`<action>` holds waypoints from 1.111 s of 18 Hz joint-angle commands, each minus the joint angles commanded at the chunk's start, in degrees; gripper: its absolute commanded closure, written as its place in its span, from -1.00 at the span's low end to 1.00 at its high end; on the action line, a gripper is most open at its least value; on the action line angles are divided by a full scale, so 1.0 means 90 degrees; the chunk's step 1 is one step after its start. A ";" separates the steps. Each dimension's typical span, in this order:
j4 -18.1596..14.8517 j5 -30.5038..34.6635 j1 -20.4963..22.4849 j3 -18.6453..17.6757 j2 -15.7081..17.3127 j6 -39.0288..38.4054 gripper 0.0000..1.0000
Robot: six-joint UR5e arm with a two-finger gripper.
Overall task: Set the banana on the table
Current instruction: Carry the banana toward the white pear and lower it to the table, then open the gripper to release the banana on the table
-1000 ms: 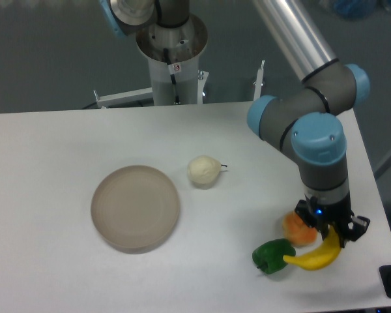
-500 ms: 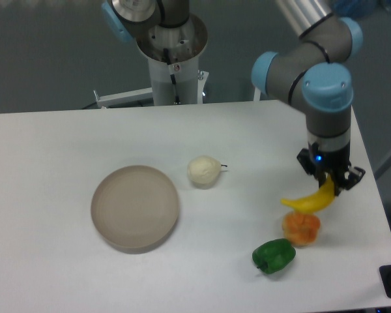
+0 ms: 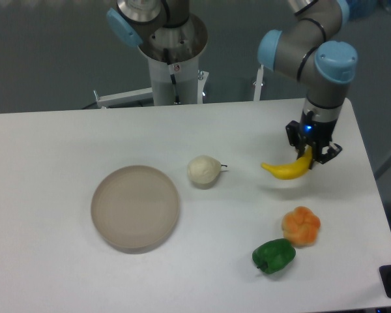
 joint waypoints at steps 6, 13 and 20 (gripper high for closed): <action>0.0019 0.0020 -0.0126 -0.0206 -0.0058 -0.0829 0.48; 0.0117 0.0049 -0.0156 -0.0206 -0.0205 -0.1074 0.48; 0.0176 0.0410 -0.0234 -0.0138 -0.0391 -0.0762 0.47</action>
